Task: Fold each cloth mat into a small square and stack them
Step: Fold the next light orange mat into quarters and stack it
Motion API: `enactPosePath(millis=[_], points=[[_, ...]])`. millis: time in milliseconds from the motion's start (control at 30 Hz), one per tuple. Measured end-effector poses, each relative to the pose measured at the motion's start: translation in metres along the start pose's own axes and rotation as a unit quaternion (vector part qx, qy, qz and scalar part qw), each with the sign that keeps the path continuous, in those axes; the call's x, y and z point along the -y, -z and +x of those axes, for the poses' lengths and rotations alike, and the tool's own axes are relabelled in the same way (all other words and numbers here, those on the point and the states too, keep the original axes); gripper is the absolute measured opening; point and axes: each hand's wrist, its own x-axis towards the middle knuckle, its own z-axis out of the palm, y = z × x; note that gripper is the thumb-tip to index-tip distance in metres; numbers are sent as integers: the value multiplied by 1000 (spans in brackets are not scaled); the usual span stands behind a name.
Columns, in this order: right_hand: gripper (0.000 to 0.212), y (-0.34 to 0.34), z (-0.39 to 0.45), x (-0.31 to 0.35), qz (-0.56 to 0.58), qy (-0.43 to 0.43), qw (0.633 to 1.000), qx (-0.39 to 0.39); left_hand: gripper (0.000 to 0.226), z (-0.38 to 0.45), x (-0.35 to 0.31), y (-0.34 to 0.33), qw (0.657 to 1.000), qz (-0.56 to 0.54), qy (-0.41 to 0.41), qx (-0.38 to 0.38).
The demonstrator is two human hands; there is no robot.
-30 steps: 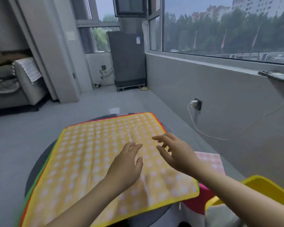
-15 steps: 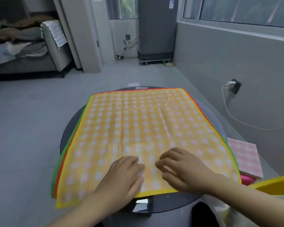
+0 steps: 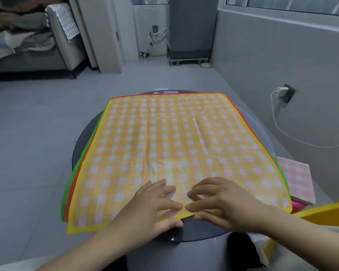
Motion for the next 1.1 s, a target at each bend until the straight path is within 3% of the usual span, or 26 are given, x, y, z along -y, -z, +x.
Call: enactPosePath(millis=[200,300,400,633,733,867,1100], points=[[41,-2,4,7,-36,-63,996,-58,20,-4,-18,23,999,10,43,12],[54,3,8,12,-108,-114,980,-120,22,-4,-30,37,995,48,88,-17],[46,16,18,16,-174,-173,957,-153,27,3,-39,50,981,138,104,-85],[39,61,33,26,-222,-206,936,-178,25,13,-58,80,953,206,48,-217],[39,79,36,27,-240,-191,935,-176,19,12,-60,96,941,242,-12,-237],[35,95,52,17,-277,-180,929,-166,18,32,-49,113,927,296,-33,-229],[23,77,100,-45,-224,-160,951,-140,19,96,6,113,928,273,-58,-248]])
